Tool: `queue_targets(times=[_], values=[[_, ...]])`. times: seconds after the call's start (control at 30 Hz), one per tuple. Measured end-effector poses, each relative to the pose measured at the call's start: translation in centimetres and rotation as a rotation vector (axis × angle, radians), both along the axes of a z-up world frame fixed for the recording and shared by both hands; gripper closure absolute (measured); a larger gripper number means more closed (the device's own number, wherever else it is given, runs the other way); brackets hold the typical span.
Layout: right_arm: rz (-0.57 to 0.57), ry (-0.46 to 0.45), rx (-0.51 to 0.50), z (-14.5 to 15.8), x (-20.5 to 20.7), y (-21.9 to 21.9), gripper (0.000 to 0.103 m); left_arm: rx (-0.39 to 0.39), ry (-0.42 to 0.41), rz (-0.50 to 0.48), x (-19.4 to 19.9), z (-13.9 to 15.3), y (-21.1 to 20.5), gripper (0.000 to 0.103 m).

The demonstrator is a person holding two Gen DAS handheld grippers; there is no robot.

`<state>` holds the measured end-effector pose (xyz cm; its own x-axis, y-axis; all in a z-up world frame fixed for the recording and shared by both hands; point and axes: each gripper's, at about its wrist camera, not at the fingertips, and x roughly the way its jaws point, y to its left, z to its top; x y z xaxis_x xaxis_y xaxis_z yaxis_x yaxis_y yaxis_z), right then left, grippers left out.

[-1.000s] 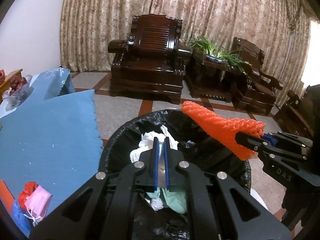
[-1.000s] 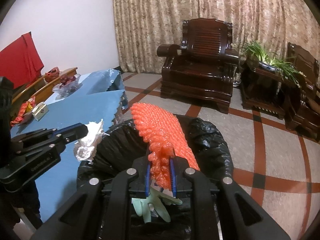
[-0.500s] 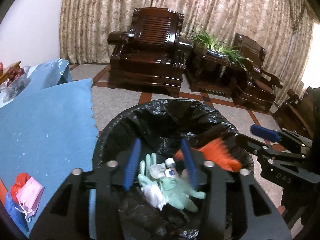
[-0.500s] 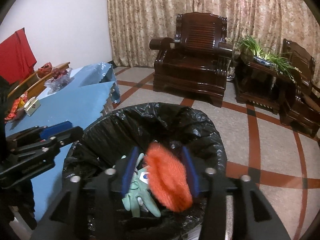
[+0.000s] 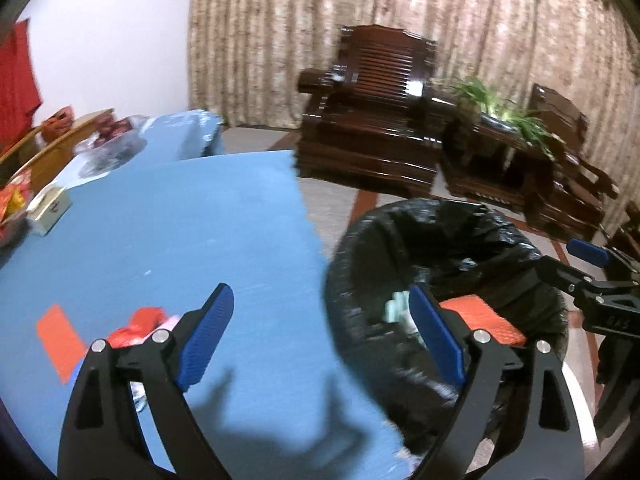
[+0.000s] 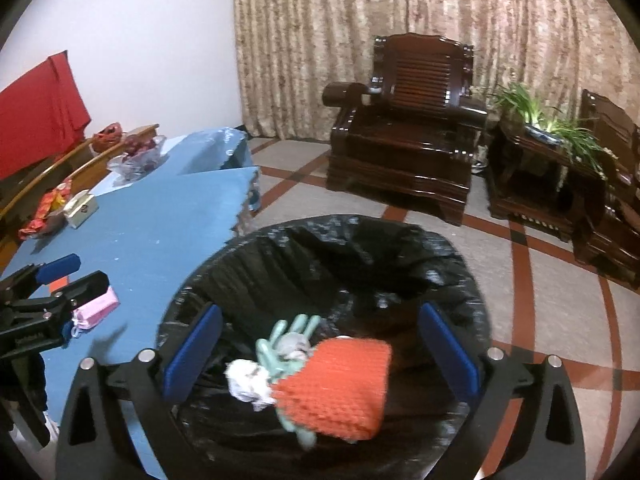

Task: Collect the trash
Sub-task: 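Move both grippers back to the blue bag and pink mask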

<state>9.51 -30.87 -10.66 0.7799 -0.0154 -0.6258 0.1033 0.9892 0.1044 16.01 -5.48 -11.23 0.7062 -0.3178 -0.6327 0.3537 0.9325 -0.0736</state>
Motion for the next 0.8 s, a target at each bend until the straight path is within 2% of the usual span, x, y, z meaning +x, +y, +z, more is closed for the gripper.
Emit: queue_targets(times=[0.47,0.8], values=[[0.230,-0.026,0.014,0.2,3.2,10.5,0.006,0.041,-0.033,0.263,-1.7,0.4,11.4,0.016],[0.404,-0.071,0.015,-0.7,5.4,18.1,0.006,0.059,0.003,0.413,-1.7,-1.3,18.5,0.017]])
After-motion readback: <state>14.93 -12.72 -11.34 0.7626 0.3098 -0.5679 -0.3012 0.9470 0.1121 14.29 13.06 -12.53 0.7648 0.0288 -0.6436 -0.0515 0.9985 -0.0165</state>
